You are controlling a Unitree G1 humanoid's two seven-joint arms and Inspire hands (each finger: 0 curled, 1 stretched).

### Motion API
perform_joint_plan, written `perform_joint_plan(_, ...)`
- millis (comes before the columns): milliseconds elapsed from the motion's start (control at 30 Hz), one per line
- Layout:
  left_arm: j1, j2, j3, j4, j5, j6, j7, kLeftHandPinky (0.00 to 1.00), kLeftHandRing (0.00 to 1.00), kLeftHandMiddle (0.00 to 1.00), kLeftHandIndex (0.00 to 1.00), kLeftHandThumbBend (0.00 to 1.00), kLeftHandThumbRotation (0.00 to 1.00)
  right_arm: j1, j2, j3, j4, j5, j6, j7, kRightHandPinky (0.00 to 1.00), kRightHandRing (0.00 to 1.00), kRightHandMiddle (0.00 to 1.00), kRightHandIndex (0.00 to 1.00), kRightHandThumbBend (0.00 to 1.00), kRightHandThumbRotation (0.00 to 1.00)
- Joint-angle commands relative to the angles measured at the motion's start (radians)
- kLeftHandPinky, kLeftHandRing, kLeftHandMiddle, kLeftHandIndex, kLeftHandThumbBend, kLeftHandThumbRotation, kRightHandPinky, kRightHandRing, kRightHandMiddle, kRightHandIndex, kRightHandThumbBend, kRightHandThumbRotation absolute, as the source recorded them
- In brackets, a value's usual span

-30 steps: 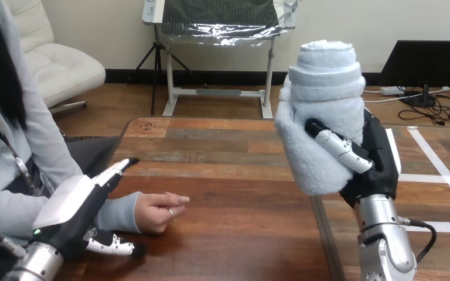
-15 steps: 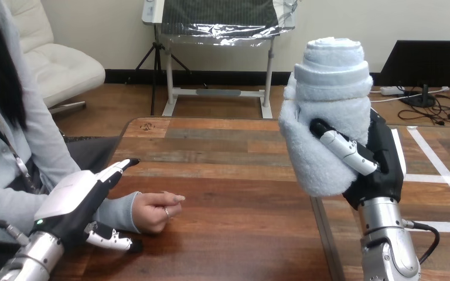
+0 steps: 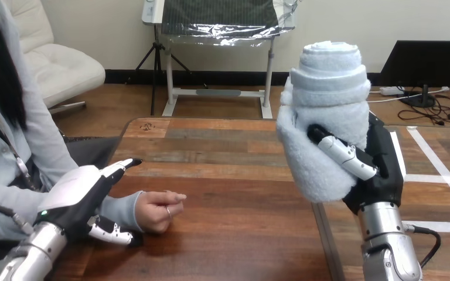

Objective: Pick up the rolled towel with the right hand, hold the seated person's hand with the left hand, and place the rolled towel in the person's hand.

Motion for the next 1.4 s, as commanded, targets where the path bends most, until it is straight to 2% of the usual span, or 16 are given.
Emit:
perform_joint_plan(0,-0.058,0.011,-0.040,0.033,0.010,0.023,-0.008,0.83,0.89,0.91,0.90,1.00,0.08,-0.031,0.006,0.015,-0.090,0.023,0.005,0.014,0.14,0.18,0.29,0.31,0.65,0.00)
perform_joint_plan(100,-0.065,0.010,-0.049,0.043,0.013,0.031,-0.010,0.82,0.89,0.90,0.90,1.00,0.08,-0.021,0.011,0.015,-0.111,0.033,0.023,0.009,0.14,0.18,0.29,0.31,0.66,0.00)
perform_joint_plan(500,-0.085,0.007,-0.100,0.058,0.042,0.086,0.042,0.79,0.85,0.85,0.84,1.00,0.10,0.011,0.018,0.018,-0.172,0.040,0.053,0.007,0.14,0.18,0.29,0.31,0.65,0.00)
perform_joint_plan(700,-0.093,0.010,-0.124,0.061,0.053,0.101,0.056,0.78,0.83,0.82,0.82,1.00,0.08,0.021,0.015,0.020,-0.180,0.031,0.042,0.014,0.13,0.18,0.29,0.30,0.65,0.00)
perform_joint_plan(800,-0.098,0.012,-0.137,0.065,0.062,0.106,0.070,0.77,0.82,0.81,0.80,1.00,0.08,0.027,0.022,0.018,-0.197,0.043,0.064,0.003,0.13,0.17,0.29,0.30,0.65,0.00)
perform_joint_plan(933,-0.113,0.011,-0.155,0.072,0.073,0.136,0.066,0.76,0.80,0.79,0.79,1.00,0.08,0.036,0.022,0.022,-0.215,0.040,0.069,0.002,0.13,0.17,0.29,0.29,0.66,0.00)
perform_joint_plan(1367,-0.148,0.013,-0.192,0.093,0.080,0.158,0.050,0.64,0.69,0.71,0.72,1.00,0.03,0.060,0.028,0.034,-0.266,0.041,0.092,-0.003,0.12,0.16,0.27,0.28,0.64,0.00)
